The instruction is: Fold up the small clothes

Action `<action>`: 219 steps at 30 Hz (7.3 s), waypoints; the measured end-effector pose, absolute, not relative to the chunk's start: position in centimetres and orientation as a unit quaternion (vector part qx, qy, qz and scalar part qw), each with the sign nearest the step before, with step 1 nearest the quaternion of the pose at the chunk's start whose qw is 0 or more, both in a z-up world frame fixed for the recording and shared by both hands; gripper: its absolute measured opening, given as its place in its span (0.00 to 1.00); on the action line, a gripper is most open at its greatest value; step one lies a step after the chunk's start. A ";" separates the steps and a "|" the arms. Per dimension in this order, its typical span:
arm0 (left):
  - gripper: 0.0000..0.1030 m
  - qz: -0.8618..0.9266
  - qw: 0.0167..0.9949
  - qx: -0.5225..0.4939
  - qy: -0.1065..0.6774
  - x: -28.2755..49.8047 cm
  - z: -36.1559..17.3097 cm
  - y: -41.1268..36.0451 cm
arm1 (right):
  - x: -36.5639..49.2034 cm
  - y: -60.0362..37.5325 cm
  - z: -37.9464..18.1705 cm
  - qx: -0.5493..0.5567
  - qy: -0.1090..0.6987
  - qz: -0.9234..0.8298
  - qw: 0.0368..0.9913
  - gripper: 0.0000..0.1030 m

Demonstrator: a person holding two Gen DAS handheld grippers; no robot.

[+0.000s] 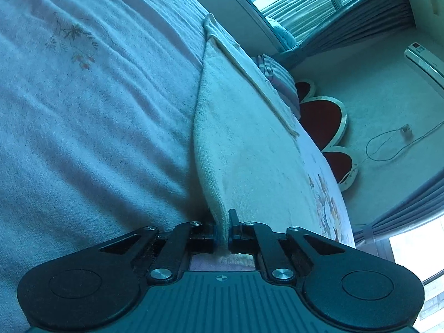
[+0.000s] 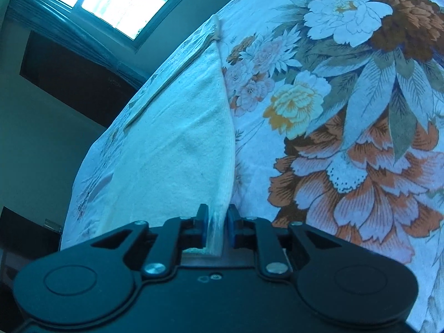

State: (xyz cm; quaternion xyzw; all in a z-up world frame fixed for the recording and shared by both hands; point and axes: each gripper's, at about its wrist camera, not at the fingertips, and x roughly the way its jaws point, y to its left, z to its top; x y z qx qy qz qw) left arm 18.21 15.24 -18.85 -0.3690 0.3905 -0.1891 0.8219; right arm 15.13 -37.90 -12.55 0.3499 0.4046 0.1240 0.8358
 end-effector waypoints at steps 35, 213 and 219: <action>0.04 -0.192 0.847 -0.406 0.283 31.2 -10.2 14.5 | 28.4 -37.7 -2.8 0.278 0.313 0.173 0.891 0.04; 0.61 -0.028 0.824 -0.486 0.289 40.8 -17.7 8.0 | 37.4 -30.5 -7.2 0.065 0.305 0.083 0.946 0.25; 0.58 0.008 0.814 -0.520 0.258 41.5 -18.5 7.5 | 38.3 -29.4 -7.0 0.062 0.309 0.101 0.944 0.24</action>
